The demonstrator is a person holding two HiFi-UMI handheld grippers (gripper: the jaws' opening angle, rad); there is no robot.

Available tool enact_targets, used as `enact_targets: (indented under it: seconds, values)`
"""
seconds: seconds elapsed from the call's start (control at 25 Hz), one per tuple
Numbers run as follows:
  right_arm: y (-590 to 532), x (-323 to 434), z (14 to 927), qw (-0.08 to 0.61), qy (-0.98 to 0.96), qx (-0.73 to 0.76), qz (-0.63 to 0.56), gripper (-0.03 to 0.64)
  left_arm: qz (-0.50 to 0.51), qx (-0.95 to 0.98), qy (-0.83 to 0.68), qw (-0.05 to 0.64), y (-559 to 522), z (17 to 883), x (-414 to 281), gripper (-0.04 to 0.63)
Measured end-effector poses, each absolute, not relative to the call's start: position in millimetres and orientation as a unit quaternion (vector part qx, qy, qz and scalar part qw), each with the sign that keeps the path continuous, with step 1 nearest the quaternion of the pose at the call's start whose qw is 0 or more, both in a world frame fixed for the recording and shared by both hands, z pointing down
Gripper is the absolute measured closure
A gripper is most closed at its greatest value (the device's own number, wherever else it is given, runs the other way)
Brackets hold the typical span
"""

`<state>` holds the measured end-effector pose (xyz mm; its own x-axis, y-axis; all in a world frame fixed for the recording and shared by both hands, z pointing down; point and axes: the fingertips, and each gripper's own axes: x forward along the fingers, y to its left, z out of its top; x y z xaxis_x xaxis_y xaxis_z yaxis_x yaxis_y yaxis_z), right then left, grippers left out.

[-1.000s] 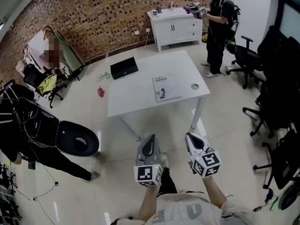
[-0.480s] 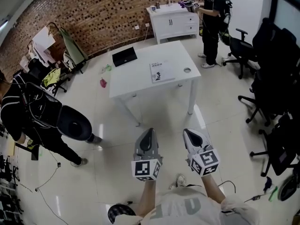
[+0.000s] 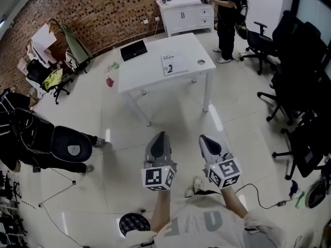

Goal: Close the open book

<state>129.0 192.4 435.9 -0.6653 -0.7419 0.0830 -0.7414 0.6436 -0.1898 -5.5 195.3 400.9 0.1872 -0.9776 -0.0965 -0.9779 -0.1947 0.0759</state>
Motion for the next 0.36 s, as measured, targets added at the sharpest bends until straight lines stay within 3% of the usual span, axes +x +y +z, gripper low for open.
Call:
enact_targets:
  seconds: [0.36]
  values:
    - [209,146,442,-0.004,0.903,-0.417,-0.106,0.617,0.042,-0.761,0.647,0.020,213,402,11,0.578]
